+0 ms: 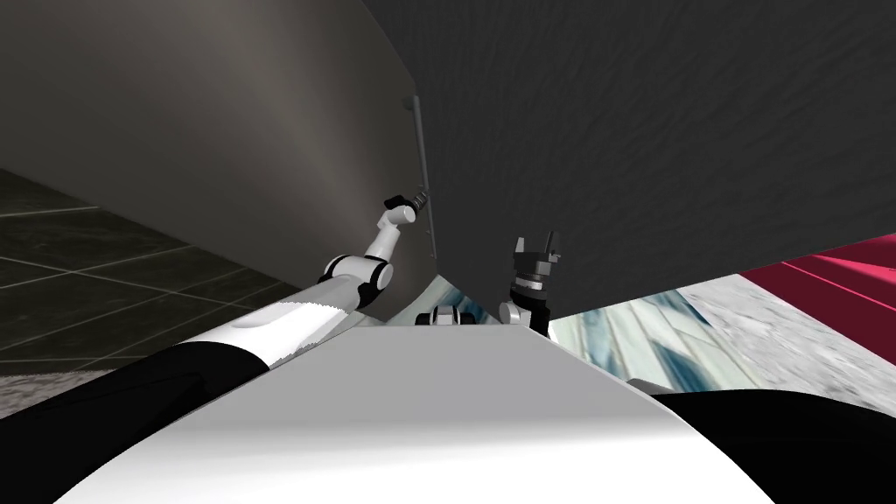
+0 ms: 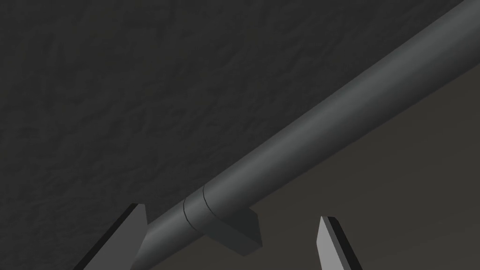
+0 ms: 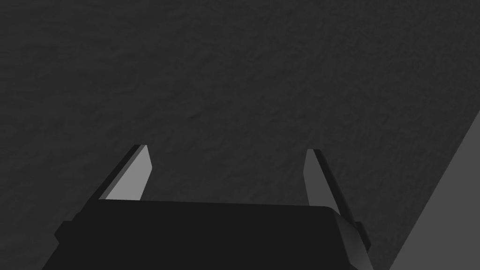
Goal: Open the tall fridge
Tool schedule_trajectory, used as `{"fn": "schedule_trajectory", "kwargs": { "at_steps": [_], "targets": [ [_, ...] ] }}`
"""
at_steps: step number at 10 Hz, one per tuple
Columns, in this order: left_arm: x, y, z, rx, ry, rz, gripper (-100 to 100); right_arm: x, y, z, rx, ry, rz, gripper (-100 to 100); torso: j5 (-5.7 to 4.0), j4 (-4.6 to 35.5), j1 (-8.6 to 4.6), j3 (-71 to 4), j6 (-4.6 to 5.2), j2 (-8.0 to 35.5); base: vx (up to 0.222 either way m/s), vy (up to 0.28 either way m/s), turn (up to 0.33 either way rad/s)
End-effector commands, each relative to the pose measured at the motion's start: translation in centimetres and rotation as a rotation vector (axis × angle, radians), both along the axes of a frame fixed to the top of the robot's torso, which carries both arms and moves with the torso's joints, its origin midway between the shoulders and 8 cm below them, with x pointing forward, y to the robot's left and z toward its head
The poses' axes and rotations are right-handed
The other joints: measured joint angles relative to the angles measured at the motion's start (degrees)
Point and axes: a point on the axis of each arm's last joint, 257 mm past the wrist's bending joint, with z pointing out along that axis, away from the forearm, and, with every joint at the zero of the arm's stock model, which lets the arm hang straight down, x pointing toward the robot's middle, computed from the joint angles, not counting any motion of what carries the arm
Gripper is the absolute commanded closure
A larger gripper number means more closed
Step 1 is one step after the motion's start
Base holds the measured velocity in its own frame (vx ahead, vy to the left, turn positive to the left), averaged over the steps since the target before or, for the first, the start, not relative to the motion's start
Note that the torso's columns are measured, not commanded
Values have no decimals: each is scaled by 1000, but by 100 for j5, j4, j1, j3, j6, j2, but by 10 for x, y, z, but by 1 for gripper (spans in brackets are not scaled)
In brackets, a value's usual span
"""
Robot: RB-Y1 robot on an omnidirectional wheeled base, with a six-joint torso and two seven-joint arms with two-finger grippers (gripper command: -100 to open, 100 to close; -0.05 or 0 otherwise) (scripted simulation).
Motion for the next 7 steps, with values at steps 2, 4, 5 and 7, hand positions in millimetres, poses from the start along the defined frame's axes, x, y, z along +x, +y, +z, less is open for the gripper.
{"fn": "schedule_trajectory", "kwargs": {
  "at_steps": [2,4,5,7],
  "targets": [
    [9,-4,16,40,27,-15,-100,0,0,0,0,0,0,0,-1,2,-2,0,-2,-1,80,-40,73],
    [12,-1,28,64,38,-17,-100,0,0,0,0,0,0,0,-2,0,-6,-2,-1,-4,77,-56,54],
    [13,0,32,71,40,-17,-100,0,0,0,0,0,0,0,-3,0,-11,-3,-2,-6,67,-49,40],
    [13,2,33,69,39,-15,-100,0,0,0,0,0,0,0,2,3,7,6,-1,8,61,-26,-9]
  ]
}}
